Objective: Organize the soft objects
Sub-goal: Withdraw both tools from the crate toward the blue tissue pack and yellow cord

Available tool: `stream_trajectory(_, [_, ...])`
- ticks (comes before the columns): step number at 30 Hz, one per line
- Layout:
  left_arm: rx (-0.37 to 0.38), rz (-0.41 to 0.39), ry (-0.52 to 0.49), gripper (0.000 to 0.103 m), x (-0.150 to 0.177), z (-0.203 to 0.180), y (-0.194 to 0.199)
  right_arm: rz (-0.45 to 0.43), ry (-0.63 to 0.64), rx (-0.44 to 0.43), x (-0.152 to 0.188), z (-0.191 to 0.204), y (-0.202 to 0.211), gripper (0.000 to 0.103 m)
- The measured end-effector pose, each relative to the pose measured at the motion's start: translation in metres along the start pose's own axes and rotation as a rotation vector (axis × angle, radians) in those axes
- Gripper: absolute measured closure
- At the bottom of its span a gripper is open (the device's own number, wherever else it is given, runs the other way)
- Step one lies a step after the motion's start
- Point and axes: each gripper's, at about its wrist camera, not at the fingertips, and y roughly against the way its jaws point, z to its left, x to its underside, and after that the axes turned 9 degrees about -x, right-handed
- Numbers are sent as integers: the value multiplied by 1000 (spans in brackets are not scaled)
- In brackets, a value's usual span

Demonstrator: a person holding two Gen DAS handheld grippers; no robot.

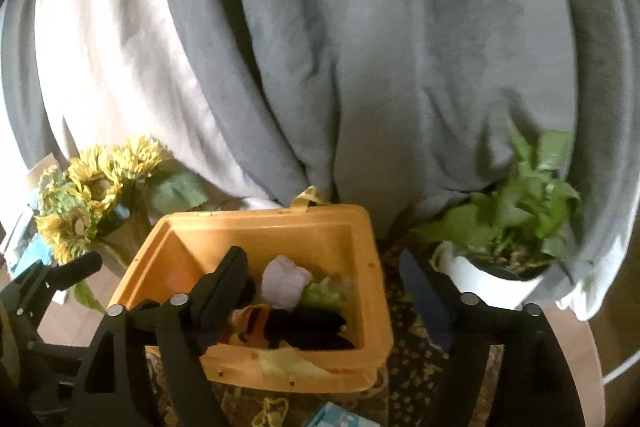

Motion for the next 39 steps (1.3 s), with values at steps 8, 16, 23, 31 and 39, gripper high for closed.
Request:
stream_trajectory(8, [26,-48,-6,15,21,-13,26,0,10,12,32,-4,33,18])
stream_trajectory(16, [46,-27,-11,15,52,-23,35,25,-36,36,67,-14,46,16])
stream_trajectory(23, [49,2,-16,15,74,-26,34,109,-78,37,93,-18,36,16])
stream_trajectory(31, [45,7,-48,15,95,-27,27,170,-146,77,116,-20,28,16])
stream_trajectory(39, [65,6,-117,15,117,-32,15,237,-227,119,134,-18,15,16])
